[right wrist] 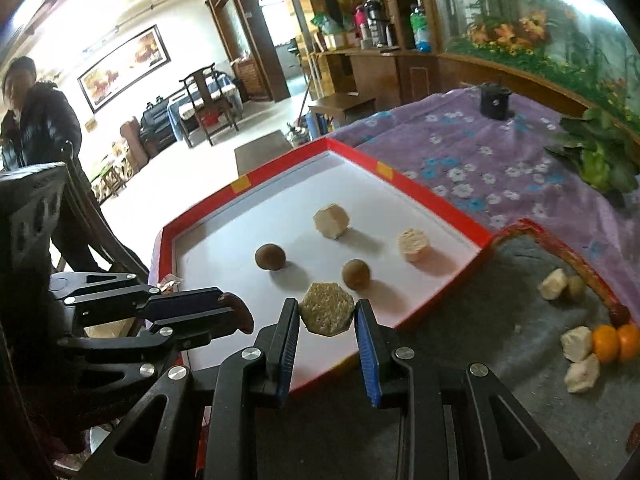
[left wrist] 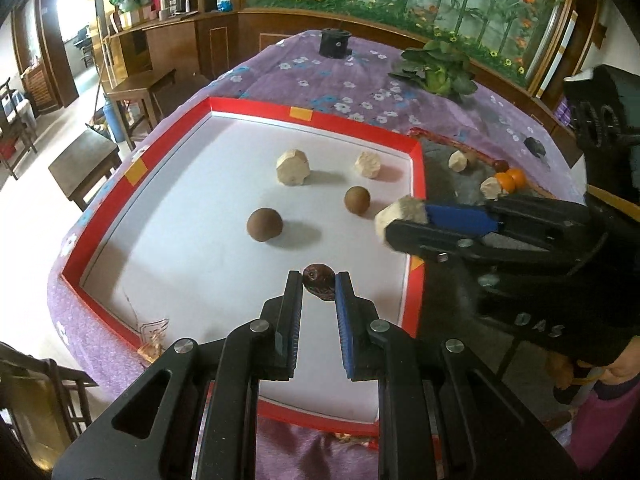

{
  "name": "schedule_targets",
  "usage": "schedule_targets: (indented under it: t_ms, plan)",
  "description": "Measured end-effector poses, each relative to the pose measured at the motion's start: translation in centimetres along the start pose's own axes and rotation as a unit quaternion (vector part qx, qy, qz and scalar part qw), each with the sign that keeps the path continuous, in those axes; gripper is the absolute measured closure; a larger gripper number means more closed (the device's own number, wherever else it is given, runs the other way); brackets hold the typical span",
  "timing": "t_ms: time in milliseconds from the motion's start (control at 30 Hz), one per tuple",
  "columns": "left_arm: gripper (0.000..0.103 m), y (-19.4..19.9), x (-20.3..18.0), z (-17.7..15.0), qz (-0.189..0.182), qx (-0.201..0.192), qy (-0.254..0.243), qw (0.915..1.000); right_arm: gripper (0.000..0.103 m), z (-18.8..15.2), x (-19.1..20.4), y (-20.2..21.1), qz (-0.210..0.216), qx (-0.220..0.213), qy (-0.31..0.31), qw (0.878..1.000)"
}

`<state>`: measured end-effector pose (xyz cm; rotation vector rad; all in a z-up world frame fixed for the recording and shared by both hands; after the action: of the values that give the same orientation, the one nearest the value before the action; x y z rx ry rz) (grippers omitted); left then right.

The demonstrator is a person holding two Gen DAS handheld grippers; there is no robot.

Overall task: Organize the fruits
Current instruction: 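Carry the red date into the white tray with the left gripper while the right gripper carries the cube there, then open both grippers to drop the date and cube in the tray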

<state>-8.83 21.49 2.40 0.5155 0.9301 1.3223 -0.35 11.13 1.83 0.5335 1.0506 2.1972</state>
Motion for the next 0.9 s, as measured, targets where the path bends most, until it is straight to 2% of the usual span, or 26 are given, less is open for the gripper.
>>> schedule_targets:
  t_ms: [233,400,467,600,733,767,900]
  plan:
    - [0.087,-0.5,1.0,0.0,0.013,0.002,0.014,0.9998,0.076,0.0,0.5,-2.9,-0.002,0.032,0.007,0.999]
    - [0.087,-1.1,1.8,0.1,0.029,0.001,0.029,0.9992,0.075,0.3,1.0,-3.3,-0.009,0.027,0.01,1.0]
    - [0.087,-1.2,2.0,0.1,0.03,0.001,0.034,0.999,0.069,0.2,0.8,-3.2,-0.01,0.026,0.0,1.0]
    - [0.085,-1.4,2.3,0.1,0.036,-0.007,0.04,0.9985,0.063,-0.3,0.7,-1.7,-0.015,0.004,-0.002,1.0]
    - [0.056,-1.3,2.4,0.2,0.05,-0.019,0.043,0.9977,0.06,-0.7,0.0,-0.1,-0.017,-0.017,-0.019,1.0]
    - [0.052,-1.2,2.3,0.2,0.051,-0.023,0.043,0.9975,0.059,-0.8,-0.4,0.4,-0.017,-0.021,-0.027,0.999]
    - [0.048,-0.4,1.8,0.6,0.069,-0.043,0.039,0.996,0.058,-1.4,-1.2,1.6,-0.025,-0.025,-0.039,0.999]
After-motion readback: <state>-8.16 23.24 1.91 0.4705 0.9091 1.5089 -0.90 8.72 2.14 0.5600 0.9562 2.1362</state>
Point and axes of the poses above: each gripper's, at about its wrist camera, not at the fingertips, and y roughly against the way its jaws point, x to its left, z to its top, the point moved 3 cm from there along -y, roughly the way its jaws point, and after that the axes turned 11 degrees about -z, right-handed, at the moved point
